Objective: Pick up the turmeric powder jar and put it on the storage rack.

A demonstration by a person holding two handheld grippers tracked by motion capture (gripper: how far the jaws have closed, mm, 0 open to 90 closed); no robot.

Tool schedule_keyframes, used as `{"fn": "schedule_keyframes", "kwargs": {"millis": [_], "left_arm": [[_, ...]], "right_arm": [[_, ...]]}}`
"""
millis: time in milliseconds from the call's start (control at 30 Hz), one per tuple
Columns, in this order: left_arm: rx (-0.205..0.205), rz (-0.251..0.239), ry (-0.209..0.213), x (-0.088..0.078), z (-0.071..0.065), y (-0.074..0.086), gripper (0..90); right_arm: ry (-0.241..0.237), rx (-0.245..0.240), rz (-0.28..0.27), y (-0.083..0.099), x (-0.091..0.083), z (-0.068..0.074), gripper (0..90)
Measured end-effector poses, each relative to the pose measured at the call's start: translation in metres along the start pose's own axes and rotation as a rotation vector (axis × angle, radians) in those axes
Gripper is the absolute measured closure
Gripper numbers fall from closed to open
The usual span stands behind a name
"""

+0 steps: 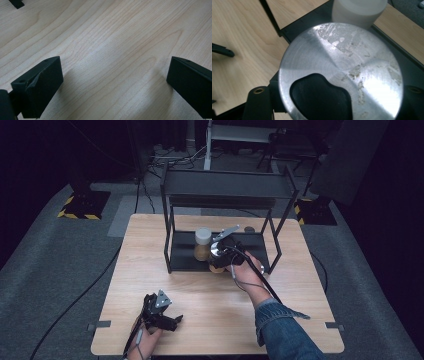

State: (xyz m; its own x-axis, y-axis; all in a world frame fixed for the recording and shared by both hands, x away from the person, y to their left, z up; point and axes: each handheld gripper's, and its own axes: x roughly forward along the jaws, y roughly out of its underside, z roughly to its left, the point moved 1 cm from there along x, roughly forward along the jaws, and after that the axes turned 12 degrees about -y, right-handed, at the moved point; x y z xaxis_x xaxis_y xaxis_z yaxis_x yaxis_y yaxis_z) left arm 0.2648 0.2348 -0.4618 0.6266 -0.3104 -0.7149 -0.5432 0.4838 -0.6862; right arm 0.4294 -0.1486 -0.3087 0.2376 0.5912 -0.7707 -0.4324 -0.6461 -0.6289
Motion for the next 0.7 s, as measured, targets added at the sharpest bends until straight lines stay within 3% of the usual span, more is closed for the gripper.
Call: {"fn": "schedule_keyframes", "kwargs": {"millis": [500, 700], "left_arm": [[0.003, 0.002, 0.003, 0.000, 0.000, 0.000, 0.1], [0.002, 0.002, 0.004, 0.000, 0.000, 0.000, 0.1]], "right_arm": [[0.074, 0.101, 0.022, -0.012, 0.018, -0.037, 30.8], [0.073, 0.144, 0.014, -0.009, 0.026, -0.053, 30.8]]}}
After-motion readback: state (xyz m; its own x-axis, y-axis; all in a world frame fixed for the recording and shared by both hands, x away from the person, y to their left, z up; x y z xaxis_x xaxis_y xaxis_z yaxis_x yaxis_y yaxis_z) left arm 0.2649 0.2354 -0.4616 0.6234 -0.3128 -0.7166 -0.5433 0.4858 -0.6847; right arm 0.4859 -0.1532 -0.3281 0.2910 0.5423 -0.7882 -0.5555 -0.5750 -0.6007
